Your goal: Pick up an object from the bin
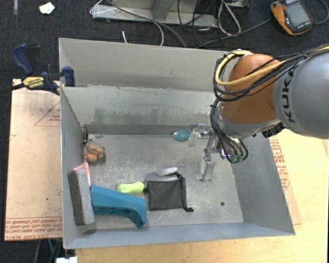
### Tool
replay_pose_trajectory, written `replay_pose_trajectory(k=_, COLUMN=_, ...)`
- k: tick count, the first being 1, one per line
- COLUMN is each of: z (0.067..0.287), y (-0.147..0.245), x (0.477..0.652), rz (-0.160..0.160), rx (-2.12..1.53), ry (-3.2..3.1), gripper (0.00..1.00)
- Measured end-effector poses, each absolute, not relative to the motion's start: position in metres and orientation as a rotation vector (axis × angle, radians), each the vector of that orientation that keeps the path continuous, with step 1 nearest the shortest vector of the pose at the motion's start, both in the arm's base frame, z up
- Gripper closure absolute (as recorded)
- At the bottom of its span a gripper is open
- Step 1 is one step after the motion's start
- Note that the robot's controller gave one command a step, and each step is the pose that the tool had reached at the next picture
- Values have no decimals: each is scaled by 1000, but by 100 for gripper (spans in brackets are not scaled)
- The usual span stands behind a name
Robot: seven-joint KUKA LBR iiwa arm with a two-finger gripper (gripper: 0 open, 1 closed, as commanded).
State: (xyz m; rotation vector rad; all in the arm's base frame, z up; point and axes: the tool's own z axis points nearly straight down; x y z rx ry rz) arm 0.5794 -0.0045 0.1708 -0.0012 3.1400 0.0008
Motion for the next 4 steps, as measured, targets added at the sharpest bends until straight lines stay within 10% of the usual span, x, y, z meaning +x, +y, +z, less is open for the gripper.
replay_pose_trajectory(k=1, z=171, y=-5, x=579, rz=1, rx=-1, ry=3140, gripper=100)
replay_pose_trajectory(k=3, z=131, y=5, x=562, rz=1, rx=-82, ry=3135, gripper=100)
replay_pose_trajectory(k=4, z=135, y=23, x=554, rz=2, rx=-48, ry=3130, gripper=0)
